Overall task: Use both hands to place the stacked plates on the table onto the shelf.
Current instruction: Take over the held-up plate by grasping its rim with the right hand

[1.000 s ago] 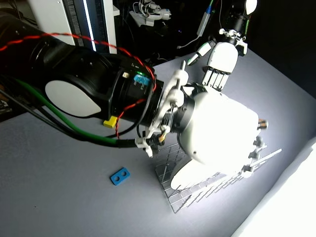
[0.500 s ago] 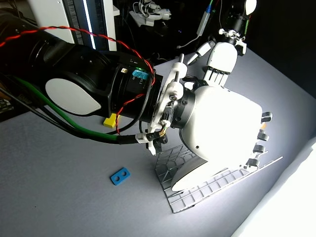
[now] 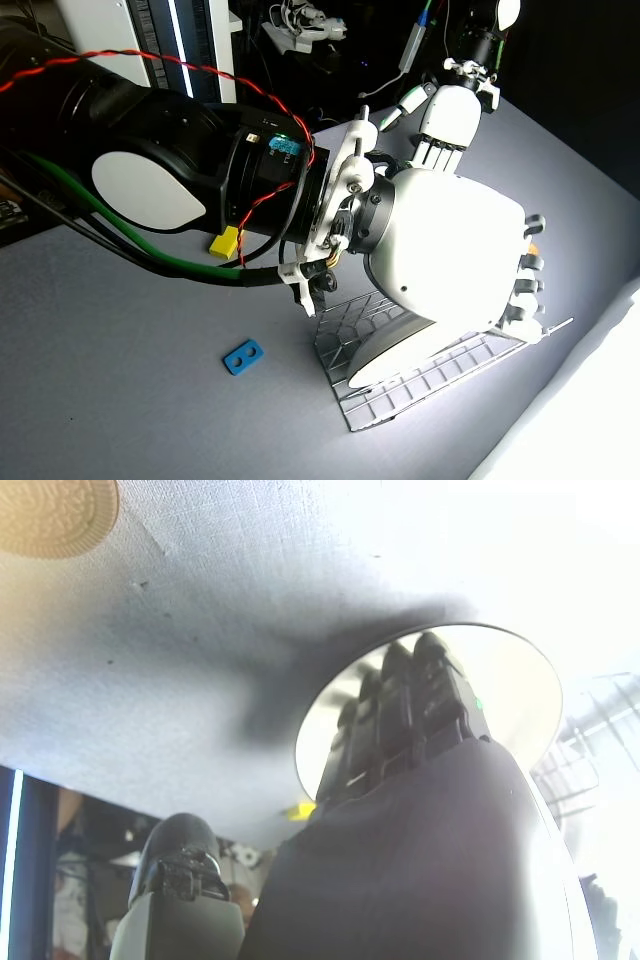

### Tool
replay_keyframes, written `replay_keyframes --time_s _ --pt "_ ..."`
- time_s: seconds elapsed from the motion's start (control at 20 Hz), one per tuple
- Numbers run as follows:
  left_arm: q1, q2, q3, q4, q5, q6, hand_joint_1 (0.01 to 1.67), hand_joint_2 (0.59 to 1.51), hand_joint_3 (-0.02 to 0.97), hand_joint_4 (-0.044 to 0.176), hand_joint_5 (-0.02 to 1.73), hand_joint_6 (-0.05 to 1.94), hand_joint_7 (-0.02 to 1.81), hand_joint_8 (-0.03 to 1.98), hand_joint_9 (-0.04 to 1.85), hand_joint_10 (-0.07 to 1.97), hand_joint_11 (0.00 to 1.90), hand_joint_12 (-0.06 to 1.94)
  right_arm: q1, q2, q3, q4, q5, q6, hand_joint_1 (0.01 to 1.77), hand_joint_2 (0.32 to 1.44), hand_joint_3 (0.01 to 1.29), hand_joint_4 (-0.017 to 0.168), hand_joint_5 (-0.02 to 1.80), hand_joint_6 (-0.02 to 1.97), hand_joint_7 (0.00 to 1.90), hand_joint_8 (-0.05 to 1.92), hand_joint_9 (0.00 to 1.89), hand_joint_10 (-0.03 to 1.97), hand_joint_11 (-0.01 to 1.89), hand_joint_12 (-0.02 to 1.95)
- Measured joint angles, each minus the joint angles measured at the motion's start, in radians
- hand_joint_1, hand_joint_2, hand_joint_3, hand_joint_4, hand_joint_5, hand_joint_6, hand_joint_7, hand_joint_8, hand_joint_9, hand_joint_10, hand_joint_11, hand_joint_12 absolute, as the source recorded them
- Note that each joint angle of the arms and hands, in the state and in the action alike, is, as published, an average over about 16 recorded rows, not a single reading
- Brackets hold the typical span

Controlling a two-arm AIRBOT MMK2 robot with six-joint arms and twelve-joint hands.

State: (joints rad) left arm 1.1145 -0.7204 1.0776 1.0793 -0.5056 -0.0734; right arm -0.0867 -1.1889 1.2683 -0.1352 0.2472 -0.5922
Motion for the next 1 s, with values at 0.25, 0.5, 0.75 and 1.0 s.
replay_keyframes --time_s 0.25,0.5,0.75,1.0 --pt "0.0 0.0 0.0 0.0 0.0 0.0 0.02 1.127 0.015 0.004 0.04 -0.03 0.07 0.0 0.09 0.0 0.02 0.11 -0.017 0.013 -0.076 -0.052 0.03 -0.116 0.66 1.02 0.01 -0.001 0.87 0.04 0.75 0.56 0.6 0.9 0.4 1.42" --pt "0.0 0.0 0.001 -0.003 0.0 0.0 0.02 1.124 0.015 0.004 0.04 -0.03 0.08 0.0 0.09 0.0 0.02 0.11 -0.066 0.025 -0.18 -0.081 0.083 -0.295 0.66 1.01 0.01 0.002 0.67 0.04 0.59 0.39 0.49 0.64 0.3 1.13" --pt "0.0 0.0 0.001 -0.007 0.0 0.0 0.02 1.123 0.015 0.003 0.05 -0.03 0.08 0.0 0.09 0.0 0.02 0.12 -0.138 0.007 -0.261 -0.091 0.132 -0.525 0.76 0.95 0.01 0.003 0.4 0.04 0.37 0.2 0.31 0.35 0.19 0.69" --pt "0.0 0.0 0.001 -0.012 0.001 0.0 0.02 1.125 0.015 0.003 0.05 -0.03 0.07 0.0 0.08 0.0 0.02 0.1 -0.2 -0.052 -0.285 -0.089 0.165 -0.754 0.9 0.88 0.01 0.005 0.13 0.04 0.13 0.03 0.12 0.09 0.06 0.25"
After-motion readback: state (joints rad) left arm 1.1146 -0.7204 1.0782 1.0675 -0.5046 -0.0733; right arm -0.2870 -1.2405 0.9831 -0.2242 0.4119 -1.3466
